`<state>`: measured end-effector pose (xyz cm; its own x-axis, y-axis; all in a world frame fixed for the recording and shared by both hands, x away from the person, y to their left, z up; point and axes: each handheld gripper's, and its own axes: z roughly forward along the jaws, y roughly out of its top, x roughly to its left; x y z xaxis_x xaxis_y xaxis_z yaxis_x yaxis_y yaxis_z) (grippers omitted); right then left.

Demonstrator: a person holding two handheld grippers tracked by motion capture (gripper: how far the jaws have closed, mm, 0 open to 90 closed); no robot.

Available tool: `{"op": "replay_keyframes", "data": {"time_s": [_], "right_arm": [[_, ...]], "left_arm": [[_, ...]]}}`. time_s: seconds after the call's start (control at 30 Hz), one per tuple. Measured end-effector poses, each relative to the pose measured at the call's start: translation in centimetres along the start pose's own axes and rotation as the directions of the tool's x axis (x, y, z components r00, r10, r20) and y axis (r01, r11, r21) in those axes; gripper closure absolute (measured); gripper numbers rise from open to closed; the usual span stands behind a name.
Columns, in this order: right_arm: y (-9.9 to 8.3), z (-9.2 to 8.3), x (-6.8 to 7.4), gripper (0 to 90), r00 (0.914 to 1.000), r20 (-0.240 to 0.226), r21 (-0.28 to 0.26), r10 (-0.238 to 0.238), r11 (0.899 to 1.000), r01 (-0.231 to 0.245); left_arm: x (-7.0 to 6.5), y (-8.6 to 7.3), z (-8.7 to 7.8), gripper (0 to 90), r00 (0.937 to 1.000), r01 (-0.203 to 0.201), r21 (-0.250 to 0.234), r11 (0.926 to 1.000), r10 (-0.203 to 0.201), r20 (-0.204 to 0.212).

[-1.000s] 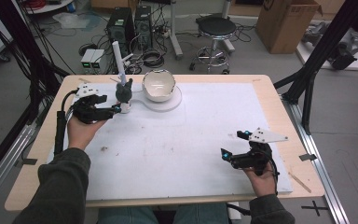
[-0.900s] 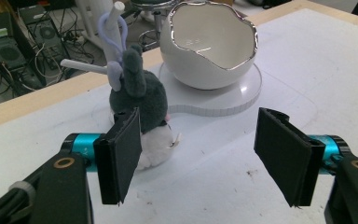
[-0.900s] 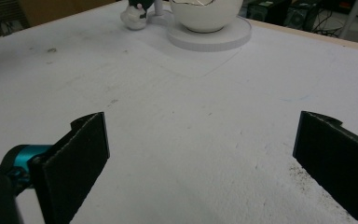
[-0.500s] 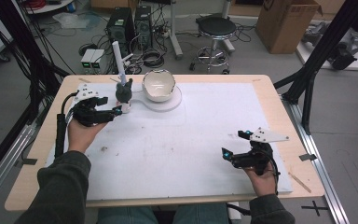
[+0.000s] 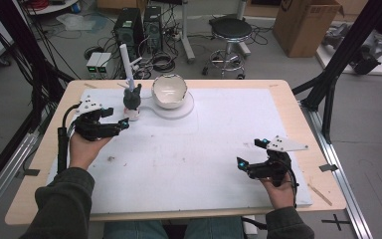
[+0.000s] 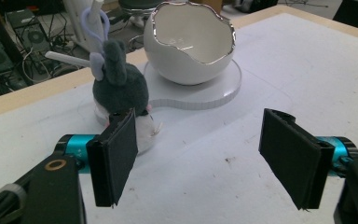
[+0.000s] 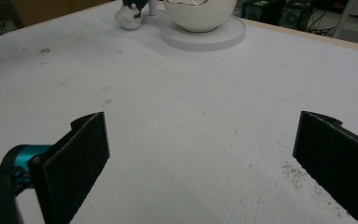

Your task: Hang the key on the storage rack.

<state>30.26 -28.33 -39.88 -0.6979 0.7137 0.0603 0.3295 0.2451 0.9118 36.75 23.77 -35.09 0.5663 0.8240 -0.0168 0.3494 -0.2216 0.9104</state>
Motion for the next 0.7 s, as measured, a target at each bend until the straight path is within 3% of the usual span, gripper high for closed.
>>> {"op": "replay_keyframes", "data": {"time_s": [0.7], "right_arm": [[-0.1,0.1,-0.1,2.8,0.9999,0.012,0.002,0.002,1.000,-0.002]], "left_arm": [[-1.4,-0.8,-1.1,26.3,0.9987,-0.029,0.001,0.9996,0.029,0.042]]}}
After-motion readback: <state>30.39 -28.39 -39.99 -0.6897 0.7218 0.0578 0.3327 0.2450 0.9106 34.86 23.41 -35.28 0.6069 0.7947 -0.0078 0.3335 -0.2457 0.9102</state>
